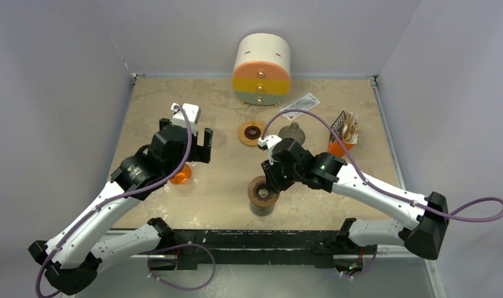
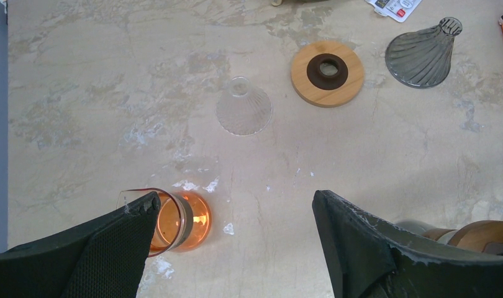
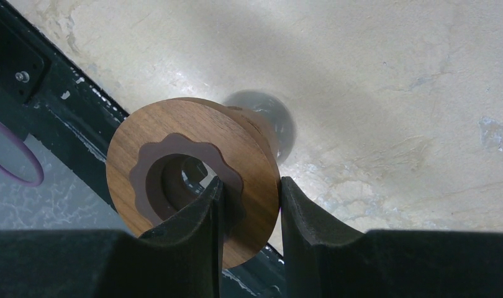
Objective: Place the coffee filter in the dripper
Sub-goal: Place the dripper holder onto the coffee server.
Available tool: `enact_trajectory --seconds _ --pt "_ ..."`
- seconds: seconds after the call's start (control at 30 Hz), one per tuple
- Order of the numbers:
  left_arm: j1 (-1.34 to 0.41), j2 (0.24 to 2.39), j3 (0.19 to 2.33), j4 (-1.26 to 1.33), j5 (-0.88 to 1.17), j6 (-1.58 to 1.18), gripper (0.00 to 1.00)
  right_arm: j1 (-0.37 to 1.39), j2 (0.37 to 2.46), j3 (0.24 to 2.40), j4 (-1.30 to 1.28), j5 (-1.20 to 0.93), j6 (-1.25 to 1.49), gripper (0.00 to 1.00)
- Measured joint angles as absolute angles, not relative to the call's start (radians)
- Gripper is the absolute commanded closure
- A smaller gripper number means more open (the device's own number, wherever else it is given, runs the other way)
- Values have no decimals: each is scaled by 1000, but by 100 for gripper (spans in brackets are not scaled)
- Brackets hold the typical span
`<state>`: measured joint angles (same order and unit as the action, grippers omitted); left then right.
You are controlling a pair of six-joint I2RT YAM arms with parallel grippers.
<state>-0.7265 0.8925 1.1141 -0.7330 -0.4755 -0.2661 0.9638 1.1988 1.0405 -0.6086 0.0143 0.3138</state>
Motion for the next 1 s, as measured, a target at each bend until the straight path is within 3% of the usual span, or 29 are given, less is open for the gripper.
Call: enact_trajectory --seconds 0.43,0.73,1.0 --pt "-727 892 1114 -733 -476 -266 8 964 1206 989 -573 19 323 100" --pt "-727 892 1114 -733 -476 -266 8 964 1206 979 -554 33 347 68" --pt "-727 892 1114 -733 -476 -266 8 964 1203 979 -556 43 355 53"
